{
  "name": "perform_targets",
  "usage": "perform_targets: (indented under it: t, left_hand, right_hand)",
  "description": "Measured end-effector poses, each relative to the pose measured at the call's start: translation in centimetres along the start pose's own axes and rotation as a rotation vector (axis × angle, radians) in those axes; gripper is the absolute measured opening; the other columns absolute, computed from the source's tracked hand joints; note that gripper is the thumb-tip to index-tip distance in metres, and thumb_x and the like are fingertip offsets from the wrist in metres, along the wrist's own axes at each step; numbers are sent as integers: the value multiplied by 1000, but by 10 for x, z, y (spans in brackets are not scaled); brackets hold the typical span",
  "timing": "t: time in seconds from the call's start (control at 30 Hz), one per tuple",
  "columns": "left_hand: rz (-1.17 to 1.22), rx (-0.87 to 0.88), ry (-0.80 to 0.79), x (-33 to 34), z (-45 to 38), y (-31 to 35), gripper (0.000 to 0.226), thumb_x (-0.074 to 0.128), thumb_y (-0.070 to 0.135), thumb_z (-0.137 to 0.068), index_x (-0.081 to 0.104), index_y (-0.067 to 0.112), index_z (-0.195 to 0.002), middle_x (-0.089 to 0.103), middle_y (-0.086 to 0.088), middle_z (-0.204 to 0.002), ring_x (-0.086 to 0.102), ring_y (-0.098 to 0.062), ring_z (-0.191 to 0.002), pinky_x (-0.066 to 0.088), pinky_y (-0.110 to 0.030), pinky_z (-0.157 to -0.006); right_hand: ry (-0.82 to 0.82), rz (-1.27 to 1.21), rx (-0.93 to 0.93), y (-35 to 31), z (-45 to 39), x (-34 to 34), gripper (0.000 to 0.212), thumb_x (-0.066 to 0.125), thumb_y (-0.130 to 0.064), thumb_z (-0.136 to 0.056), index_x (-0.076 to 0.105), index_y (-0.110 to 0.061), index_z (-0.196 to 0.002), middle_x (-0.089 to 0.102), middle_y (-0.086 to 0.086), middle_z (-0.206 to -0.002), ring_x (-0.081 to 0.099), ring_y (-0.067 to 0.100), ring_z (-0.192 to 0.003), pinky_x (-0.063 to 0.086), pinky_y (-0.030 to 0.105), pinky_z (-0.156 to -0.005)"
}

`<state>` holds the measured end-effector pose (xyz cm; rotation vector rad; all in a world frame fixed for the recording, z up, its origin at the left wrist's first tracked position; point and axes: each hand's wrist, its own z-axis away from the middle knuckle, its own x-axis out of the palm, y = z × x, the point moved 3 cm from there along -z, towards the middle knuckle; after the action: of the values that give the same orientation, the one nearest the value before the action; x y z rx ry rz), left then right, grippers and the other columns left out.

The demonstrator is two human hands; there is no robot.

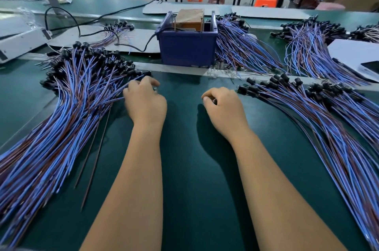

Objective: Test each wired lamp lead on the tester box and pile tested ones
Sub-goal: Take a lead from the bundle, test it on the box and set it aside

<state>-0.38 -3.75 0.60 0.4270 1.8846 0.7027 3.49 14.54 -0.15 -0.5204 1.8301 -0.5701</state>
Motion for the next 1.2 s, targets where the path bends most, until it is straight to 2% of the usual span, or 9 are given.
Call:
perform_targets:
  t: [0.1, 0.27, 0.5, 0.6, 0.7, 0.77, 0.93, 1.1, 1.2]
  left_hand:
    - [310, 172, 73, 1, 6, 22, 20, 53, 7, -91, 67, 10, -104, 63, -11, -104, 56, -32, -103, 44, -37, -92]
    - [853, 200, -115, 5, 26, 50, 20, 48, 18, -88, 66, 16, -79, 56, 9, -60, 53, -8, -60, 46, -23, -62]
    - [1582, -112, -890, 16, 41, 68, 44, 46, 32, -88, 60, 10, -53, 28, 2, -40, 28, -13, -43, 28, -19, -43]
    - [1543, -19, -1252, 16, 56, 80, 52, 36, 38, -88, 60, 8, -53, 23, 4, -37, 26, -8, -39, 29, -15, -40]
    - [1390, 43, -1499, 19, 69, 82, 54, 35, 41, -91, 63, 9, -57, 32, 6, -36, 27, -6, -36, 31, -13, -40]
    - [1226, 88, -1570, 22, 72, 78, 53, 41, 44, -93, 67, 10, -62, 40, 2, -40, 33, -10, -38, 37, -17, -44]
    - [1271, -23, -1377, 13, 45, 47, 54, 47, 55, -89, 78, 12, -81, 75, -8, -79, 72, -26, -87, 55, -48, -86]
    - [1298, -387, -560, 30, 9, 28, 43, 39, 29, -104, 69, 6, -83, 70, -11, -78, 70, -25, -72, 61, -36, -68]
    - [856, -249, -445, 46, 7, 41, 38, 34, 28, -106, 63, 3, -103, 67, -12, -83, 66, -25, -71, 59, -37, -69]
  right_hand:
    - [-5, -348, 54, -11, 1, 3, 19, 49, -18, -99, 67, -18, -93, 64, -4, -86, 58, 12, -84, 46, 22, -79]
    - [-241, -1196, 350, -25, 0, 17, 60, 23, -47, -105, 59, -1, -118, 66, 18, -98, 65, 27, -93, 52, 42, -95]
    - [-538, -1448, 385, -31, 1, 16, 86, 11, -57, -102, 73, -14, -61, 62, 3, -60, 54, 10, -57, 48, 19, -56]
    - [-651, -1611, 381, -30, 2, 10, 82, 14, -49, -105, 74, -8, -65, 69, 8, -65, 64, 12, -52, 45, 15, -39]
    - [-519, -1627, 434, -24, 4, 6, 60, 19, -47, -106, 68, -13, -98, 72, 25, -89, 74, 28, -74, 59, 27, -68]
    - [-364, -1600, 481, -15, 3, 6, 38, 30, -41, -106, 61, -18, -102, 75, 13, -89, 74, 19, -74, 60, 27, -62]
    - [-221, -1676, 555, -8, -2, 9, 17, 56, -16, -95, 67, -7, -85, 66, 3, -64, 61, 6, -55, 49, 13, -55]
    - [-66, -1552, 485, -8, -7, 9, 26, 47, -13, -102, 64, 0, -88, 64, 10, -71, 56, 8, -49, 42, 12, -42]
    - [-47, -1491, 501, -10, -8, 9, 44, 36, -30, -106, 63, -1, -86, 61, 10, -64, 47, 9, -41, 33, 14, -35]
